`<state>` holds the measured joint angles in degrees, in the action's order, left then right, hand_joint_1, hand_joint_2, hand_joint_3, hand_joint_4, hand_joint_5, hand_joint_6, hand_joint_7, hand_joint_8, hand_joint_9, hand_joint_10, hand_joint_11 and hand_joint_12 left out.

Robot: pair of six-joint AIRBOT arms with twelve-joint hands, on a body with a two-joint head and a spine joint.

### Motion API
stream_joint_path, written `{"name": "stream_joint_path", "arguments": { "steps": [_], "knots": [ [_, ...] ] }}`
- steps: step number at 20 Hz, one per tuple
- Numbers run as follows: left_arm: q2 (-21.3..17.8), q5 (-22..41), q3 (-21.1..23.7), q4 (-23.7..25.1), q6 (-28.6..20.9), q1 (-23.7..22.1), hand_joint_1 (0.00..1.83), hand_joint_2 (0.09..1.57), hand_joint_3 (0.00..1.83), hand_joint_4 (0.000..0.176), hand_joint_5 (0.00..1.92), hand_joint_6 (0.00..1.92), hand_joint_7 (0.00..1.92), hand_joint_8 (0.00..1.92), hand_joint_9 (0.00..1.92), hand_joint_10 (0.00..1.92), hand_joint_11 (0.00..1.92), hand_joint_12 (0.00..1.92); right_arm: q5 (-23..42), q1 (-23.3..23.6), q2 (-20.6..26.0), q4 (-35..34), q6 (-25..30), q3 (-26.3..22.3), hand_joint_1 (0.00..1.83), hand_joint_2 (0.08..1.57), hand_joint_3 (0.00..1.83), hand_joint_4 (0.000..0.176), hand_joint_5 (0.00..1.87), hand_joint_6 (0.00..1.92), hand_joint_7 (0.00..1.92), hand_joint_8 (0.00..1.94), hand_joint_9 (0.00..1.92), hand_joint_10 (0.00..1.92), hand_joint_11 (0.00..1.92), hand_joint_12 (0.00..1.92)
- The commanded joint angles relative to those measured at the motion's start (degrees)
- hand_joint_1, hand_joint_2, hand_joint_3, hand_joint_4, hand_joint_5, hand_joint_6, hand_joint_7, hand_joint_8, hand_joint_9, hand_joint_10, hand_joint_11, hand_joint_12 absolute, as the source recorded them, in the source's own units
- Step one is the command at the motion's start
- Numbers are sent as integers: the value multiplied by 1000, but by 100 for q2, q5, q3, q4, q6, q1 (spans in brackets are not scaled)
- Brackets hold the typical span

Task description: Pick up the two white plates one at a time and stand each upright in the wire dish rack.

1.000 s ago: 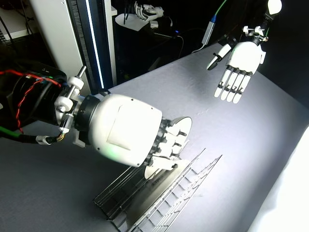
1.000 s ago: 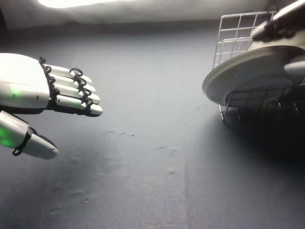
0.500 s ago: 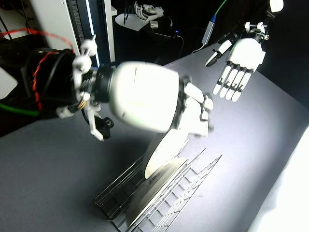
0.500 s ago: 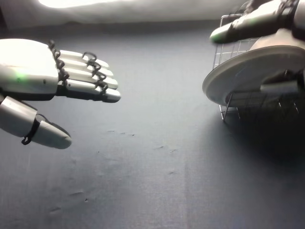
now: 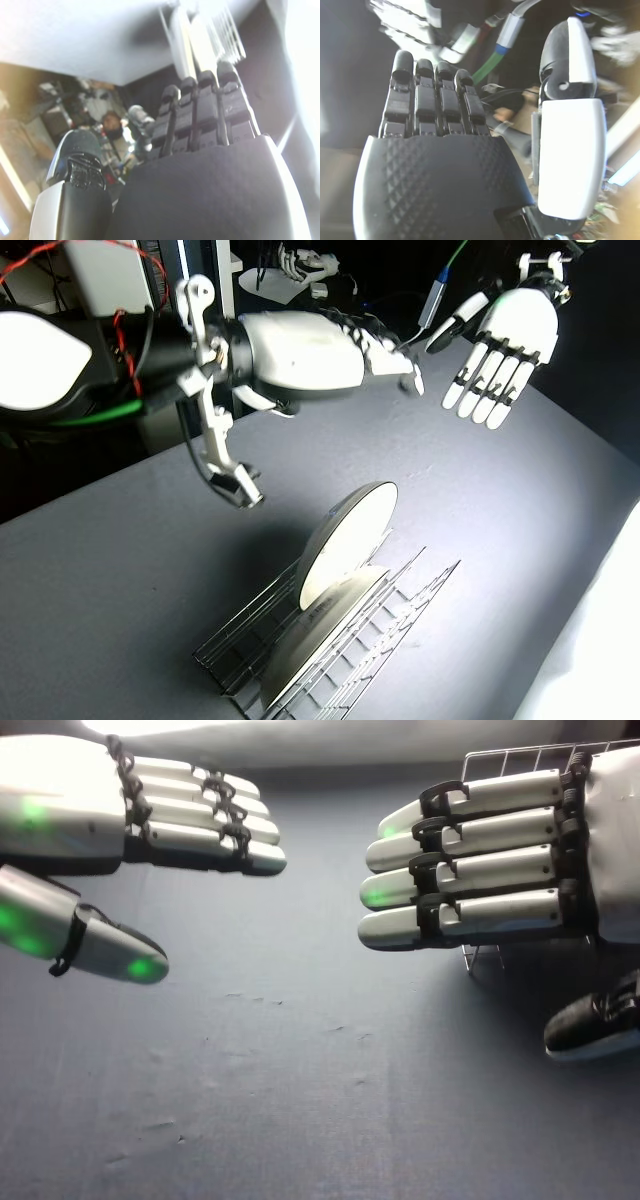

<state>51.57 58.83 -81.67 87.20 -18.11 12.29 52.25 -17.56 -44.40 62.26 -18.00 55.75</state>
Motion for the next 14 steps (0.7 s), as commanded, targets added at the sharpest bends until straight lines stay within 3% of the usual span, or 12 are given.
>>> {"name": "stream_joint_path", "arguments": {
  "steps": [1,5,7,8,11,14],
  "knots": [
    [-66,124,-67,-417,-31,-73,0,1255,0,0,39,0,30,0,6,1,0,36,473,84,32,-428,-54,1,543,1072,18,0,25,0,43,0,57,0,0,476],
    [-81,216,-256,-111,-32,-118,0,1257,0,0,27,0,22,2,2,0,0,5,725,274,36,-398,-234,19,357,1097,6,0,0,0,32,0,36,0,0,381],
    [-84,211,-162,97,-60,-343,0,1259,0,0,23,0,16,0,0,0,0,0,1016,548,28,-791,-266,45,333,1101,4,0,6,1,44,3,47,4,0,406],
    [-151,209,-64,195,-76,-388,0,1259,0,0,23,0,16,0,0,0,0,0,1303,616,-149,-892,-592,191,333,1101,4,0,6,1,44,3,47,4,0,406],
    [-305,215,255,311,-76,-537,0,1259,0,0,21,1,15,1,2,0,2,0,1443,505,-200,-989,-803,253,19,1231,9,0,0,0,0,0,0,0,0,111],
    [-311,217,221,316,-78,-542,0,1260,1,0,32,4,28,4,8,2,5,4,1439,496,-198,-994,-810,247,0,1315,22,0,21,8,16,6,0,0,5,2]
  ]
}}
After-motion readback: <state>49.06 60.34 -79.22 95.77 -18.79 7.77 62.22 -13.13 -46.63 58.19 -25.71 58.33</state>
